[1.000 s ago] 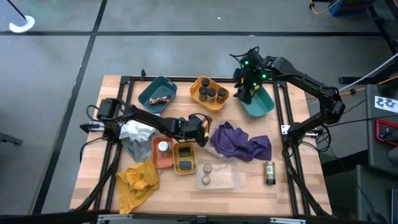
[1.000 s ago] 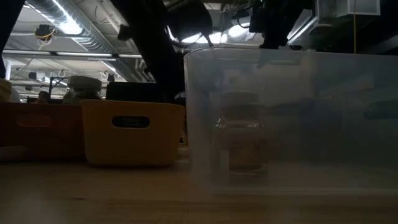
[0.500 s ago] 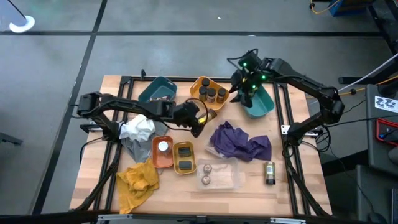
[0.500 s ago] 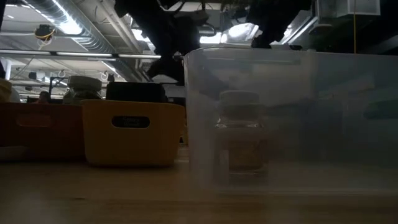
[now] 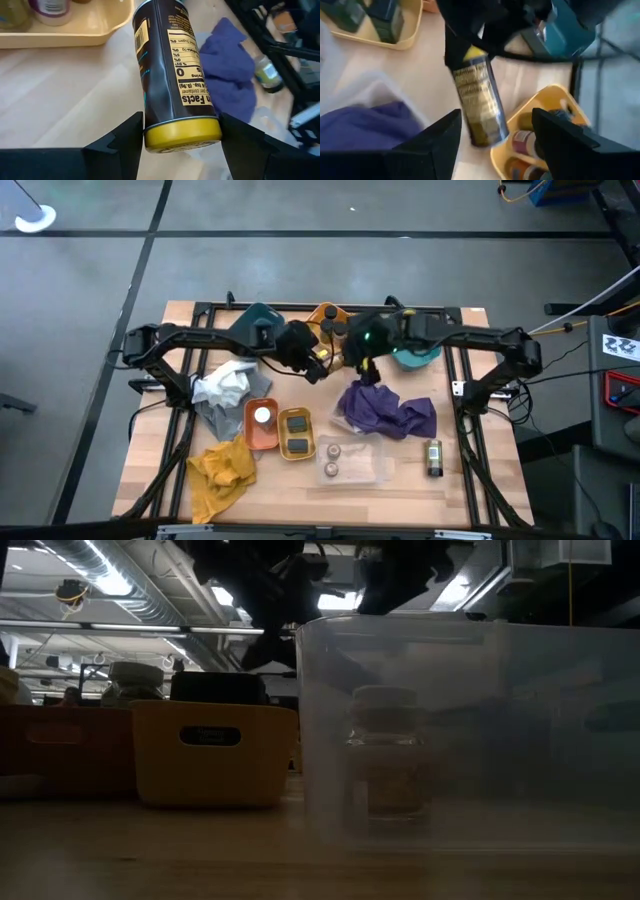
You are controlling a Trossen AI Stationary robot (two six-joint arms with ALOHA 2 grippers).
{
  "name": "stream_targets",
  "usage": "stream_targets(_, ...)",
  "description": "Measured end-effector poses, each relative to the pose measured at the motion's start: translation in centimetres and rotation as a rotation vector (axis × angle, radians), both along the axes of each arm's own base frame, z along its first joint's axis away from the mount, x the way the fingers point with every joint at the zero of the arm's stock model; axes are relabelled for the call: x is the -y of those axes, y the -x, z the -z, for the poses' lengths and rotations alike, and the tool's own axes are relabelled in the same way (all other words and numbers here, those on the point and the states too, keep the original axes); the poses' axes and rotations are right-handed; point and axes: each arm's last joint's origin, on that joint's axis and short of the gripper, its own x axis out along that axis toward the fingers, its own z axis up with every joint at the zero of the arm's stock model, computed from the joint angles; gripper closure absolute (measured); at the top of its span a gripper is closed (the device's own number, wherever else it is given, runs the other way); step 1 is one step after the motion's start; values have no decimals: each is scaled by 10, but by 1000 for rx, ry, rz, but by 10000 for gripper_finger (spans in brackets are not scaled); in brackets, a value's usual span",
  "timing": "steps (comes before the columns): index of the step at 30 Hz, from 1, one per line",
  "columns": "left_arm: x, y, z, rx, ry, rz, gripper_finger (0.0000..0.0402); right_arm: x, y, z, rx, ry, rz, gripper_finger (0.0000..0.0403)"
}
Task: Sort spices by type
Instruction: Put the yellow spice bottle into the blue bin
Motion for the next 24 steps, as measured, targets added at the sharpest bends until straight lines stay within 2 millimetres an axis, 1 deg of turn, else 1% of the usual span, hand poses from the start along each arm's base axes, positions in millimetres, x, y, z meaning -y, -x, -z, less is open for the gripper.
stream_targets(6, -9, -1, -3, 61, 76, 56, 193, -28, -23, 18, -24, 172, 39, 160)
stream_targets(8, -11, -2, -6, 100, 110, 77, 193, -34, -28, 24, -39, 228, 64, 160)
stream_targets(11, -13, -2, -7, 113, 140, 92, 193, -42, -33, 30, -49, 272, 118, 160)
stream_targets(16, -13, -2, -7, 114, 144, 100, 193, -50, -33, 32, -40, 256, 186, 160)
stream_targets(24, -13, -3, -8, 133, 142, 109, 195, -52, -27, 35, -80, 193, 247, 160)
